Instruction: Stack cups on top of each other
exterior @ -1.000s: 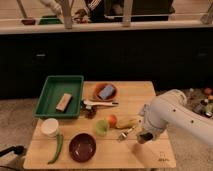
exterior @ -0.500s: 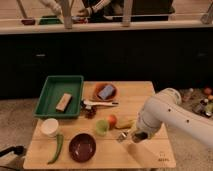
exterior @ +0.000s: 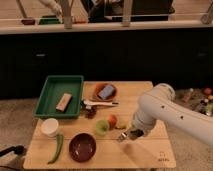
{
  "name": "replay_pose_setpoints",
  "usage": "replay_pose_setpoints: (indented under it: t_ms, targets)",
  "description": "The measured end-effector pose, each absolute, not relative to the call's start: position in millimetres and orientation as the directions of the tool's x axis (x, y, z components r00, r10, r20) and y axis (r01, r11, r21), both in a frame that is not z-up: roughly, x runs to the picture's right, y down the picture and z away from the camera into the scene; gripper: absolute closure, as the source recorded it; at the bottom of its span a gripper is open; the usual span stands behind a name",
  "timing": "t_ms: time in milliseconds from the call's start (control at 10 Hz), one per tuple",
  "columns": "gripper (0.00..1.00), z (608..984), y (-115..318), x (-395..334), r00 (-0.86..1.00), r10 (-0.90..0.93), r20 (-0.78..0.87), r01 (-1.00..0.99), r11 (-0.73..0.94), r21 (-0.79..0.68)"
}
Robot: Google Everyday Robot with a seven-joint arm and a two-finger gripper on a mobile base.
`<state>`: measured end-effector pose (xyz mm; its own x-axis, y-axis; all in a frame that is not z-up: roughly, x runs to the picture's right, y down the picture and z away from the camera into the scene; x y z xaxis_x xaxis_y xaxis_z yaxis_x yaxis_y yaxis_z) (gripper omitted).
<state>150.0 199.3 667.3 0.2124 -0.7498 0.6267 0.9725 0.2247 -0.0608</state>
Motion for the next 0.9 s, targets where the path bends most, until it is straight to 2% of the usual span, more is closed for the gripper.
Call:
replay_pose_setpoints:
  t_ms: [900]
  targets:
    - [0.99,664.8,172.1,185.9,0.264,-0.786,0.558,0.959,0.275,-0.067]
